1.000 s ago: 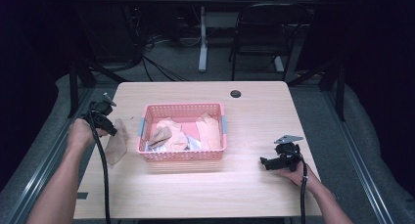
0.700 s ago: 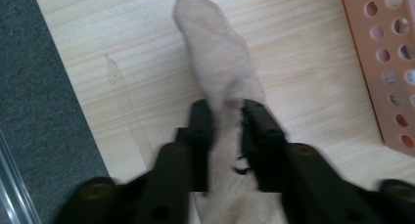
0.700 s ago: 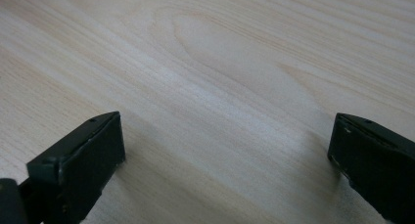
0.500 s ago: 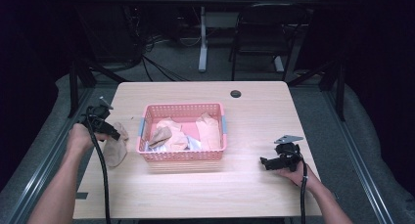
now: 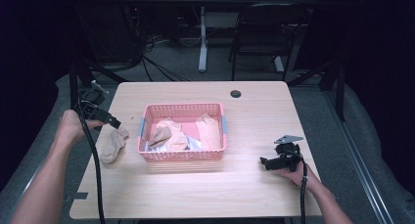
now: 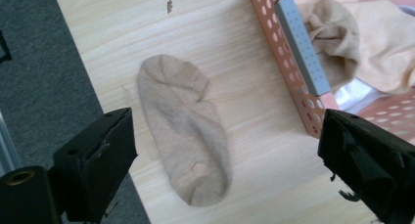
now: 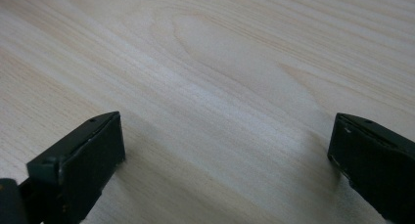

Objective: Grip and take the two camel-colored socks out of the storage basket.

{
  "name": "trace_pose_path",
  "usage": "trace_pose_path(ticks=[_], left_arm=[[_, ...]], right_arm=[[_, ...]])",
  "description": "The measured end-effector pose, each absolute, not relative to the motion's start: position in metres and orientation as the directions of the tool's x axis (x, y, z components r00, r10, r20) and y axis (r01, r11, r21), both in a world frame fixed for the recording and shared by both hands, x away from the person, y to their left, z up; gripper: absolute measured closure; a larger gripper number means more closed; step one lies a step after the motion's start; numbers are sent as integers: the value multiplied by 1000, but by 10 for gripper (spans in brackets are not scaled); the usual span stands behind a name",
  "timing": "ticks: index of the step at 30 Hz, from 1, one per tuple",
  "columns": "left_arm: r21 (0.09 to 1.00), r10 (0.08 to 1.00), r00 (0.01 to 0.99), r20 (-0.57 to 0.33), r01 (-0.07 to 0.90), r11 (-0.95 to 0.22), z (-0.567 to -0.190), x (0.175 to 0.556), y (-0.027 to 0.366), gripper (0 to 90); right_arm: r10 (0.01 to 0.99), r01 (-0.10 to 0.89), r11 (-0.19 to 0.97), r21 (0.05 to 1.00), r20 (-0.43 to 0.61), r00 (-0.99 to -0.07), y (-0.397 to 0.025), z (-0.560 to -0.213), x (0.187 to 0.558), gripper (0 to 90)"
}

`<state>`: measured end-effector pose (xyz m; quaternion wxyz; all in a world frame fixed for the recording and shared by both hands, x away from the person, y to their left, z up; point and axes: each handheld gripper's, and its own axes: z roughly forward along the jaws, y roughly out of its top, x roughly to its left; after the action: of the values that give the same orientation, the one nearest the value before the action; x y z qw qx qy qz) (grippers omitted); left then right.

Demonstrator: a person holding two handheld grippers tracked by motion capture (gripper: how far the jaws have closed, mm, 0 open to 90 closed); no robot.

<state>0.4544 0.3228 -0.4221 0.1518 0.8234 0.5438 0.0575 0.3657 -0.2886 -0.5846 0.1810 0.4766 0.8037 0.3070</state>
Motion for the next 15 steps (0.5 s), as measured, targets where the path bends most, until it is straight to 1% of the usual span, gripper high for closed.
trace_pose_path(ticks=[1,5,13,15], left_arm=[[311,912,405,-63,876,-368,-414,455,321,53],[314,910,411,-50,872,-376,-401,456,316,25],[314,897,442,-35,856,-410,-390,459,305,19],[326,888,458,-38,846,-422,-388,461,300,11]], right_arm=[[877,655,357,666,2,-480,-289,-585,366,0],[876,655,358,666,3,-482,-289,-585,366,0],[878,654,355,668,1,-478,-288,-585,366,0],[876,654,358,666,2,-482,-289,-585,366,0]])
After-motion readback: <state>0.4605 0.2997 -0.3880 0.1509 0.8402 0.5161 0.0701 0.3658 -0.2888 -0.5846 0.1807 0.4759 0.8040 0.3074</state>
